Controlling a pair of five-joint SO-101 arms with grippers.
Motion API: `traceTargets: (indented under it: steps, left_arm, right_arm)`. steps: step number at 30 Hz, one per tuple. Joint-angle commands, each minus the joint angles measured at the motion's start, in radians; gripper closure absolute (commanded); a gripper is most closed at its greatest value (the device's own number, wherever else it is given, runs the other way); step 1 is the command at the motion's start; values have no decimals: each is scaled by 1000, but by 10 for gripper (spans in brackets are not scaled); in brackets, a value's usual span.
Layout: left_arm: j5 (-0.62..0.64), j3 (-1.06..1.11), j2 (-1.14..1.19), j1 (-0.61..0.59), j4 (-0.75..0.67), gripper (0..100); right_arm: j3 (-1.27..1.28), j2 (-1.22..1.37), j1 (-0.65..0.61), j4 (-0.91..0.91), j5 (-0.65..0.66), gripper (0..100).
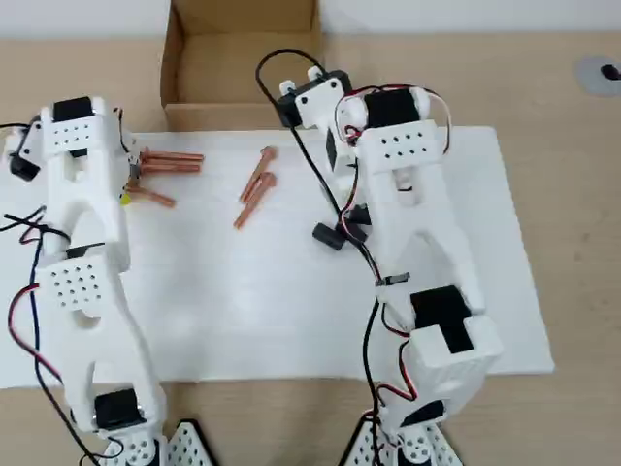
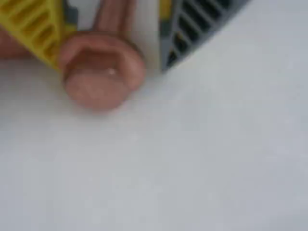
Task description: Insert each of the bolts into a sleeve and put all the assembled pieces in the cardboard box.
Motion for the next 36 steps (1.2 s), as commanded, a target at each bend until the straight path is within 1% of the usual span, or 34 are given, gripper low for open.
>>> traceTargets:
  steps: [1, 3, 4, 5, 6, 8, 12, 14, 18, 23, 26, 27, 28, 29, 31, 32, 34, 36]
  left_arm:
    - [-18, 2, 36, -20, 46, 871]
    - [-18, 2, 36, -21, 72, 932]
    - [-20, 2, 36, -21, 86, 988]
    - [-20, 0, 35, -23, 97, 998]
    - [-20, -12, 35, -21, 115, 984]
    - [-34, -52, 35, -20, 149, 993]
    - [-130, -210, 30, -12, 227, 993]
    - [-173, -290, 4, -14, 230, 995]
    - [-242, -373, -131, -9, 230, 996]
    - [-334, -365, -338, 37, 230, 997]
    - [-400, -301, -467, 54, 230, 997]
    - [-454, -264, -515, 54, 230, 997]
    - [-529, -212, -564, 57, 230, 997]
    - [-628, -147, -616, 60, 230, 997]
    - [-819, 6, -734, 72, 230, 995]
    - [-879, 91, -797, 92, 230, 994]
    - [-928, 256, -926, 124, 229, 993]
    - [-950, 400, -1059, 160, 224, 993]
  right_arm:
    - [2, -4, -8, -6, 6, 879]
    - [2, -2, -8, -6, 6, 879]
    - [2, -2, -8, -6, 5, 879]
    - [2, -2, -8, -6, 5, 880]
    - [2, -2, -8, -6, 5, 880]
    - [2, -2, -8, -6, 3, 880]
    - [2, -2, -8, -3, 2, 881]
    - [2, -2, -8, -2, 2, 881]
    - [2, -2, -8, 0, 0, 881]
    - [4, -2, -8, 2, -2, 882]
    - [38, -2, -12, 2, -5, 882]
    - [62, -2, -13, 2, -18, 882]
    - [94, -4, -13, 0, -55, 882]
    - [120, -5, -8, -6, -123, 882]
    - [159, -7, 18, -28, -288, 882]
    - [165, -7, 35, -40, -324, 882]
    - [173, -4, 56, -72, -325, 882]
    - [173, -4, 51, -89, -324, 882]
